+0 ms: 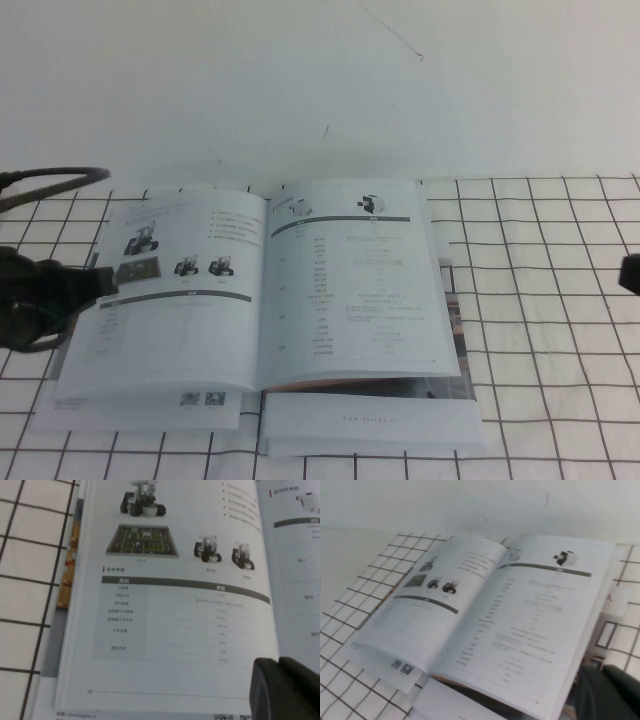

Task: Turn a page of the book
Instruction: Open the closed book

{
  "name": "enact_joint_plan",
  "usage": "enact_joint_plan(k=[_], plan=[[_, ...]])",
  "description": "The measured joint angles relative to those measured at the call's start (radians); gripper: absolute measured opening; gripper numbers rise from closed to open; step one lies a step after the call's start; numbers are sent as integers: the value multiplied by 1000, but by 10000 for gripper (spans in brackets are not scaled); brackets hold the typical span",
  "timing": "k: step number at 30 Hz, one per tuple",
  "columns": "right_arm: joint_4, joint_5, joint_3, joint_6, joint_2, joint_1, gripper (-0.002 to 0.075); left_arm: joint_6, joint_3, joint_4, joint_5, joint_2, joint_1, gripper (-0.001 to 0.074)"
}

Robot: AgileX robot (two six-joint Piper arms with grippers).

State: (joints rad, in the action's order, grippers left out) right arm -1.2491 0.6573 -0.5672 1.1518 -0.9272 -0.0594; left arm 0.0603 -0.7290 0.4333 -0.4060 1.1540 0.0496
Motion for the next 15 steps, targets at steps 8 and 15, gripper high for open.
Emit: enact_joint_plan(k=[8,15], plan=[[-123,-6,-153,184,-351,130,2,195,-56,248,19,249,0,-2],[-129,-160,-292,249,-613,299,47,329,-69,381,56,391,0,-2]])
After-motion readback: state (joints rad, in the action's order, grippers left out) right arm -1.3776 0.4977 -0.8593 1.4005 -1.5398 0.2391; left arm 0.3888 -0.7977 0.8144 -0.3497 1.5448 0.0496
